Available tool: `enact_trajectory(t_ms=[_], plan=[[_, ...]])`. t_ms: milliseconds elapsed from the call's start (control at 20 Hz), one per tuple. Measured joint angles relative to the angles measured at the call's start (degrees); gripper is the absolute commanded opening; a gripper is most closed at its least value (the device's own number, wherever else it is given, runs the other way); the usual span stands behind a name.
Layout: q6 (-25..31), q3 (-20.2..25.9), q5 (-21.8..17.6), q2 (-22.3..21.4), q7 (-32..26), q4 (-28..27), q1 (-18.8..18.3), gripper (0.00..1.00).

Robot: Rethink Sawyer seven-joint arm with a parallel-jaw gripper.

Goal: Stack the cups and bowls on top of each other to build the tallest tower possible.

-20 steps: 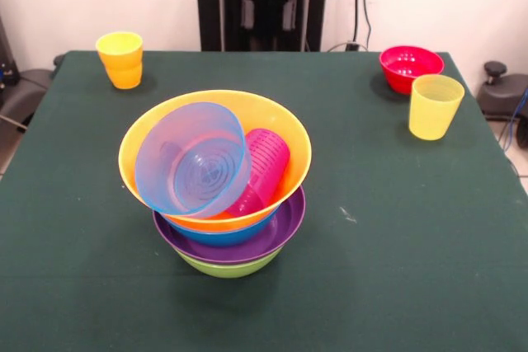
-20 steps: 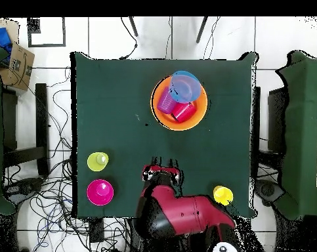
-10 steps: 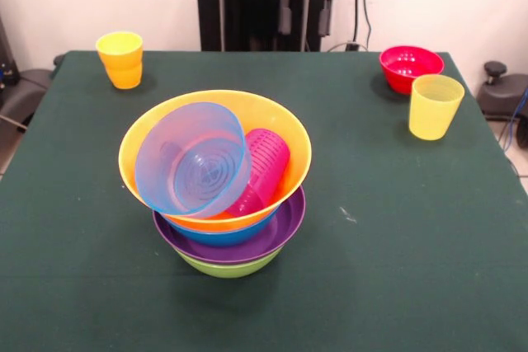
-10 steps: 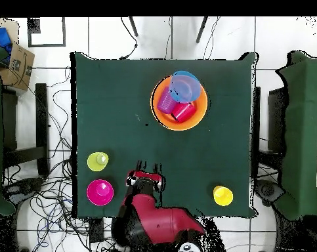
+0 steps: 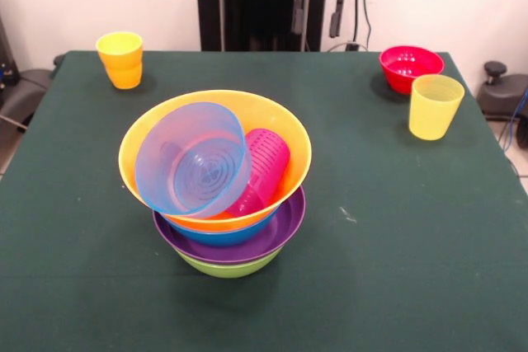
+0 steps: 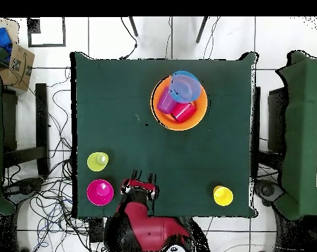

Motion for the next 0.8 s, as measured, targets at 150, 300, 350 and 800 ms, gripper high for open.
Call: enact_trajectory(t_ms=[150,300,350,800], plan=[[-1.79,-0.57,0.42,2.07,0.0,0.0,0.24,1.0],[-7.51,-1.63,2.77,7.37,0.04,-0.01,1.9,1.0],[-8.82,-1.69,3.44,8.49,0.1,0.0,2.4,1.0],[-17.94,-0.47,10.61,17.01,4.35,0.98,7.82,1.0]])
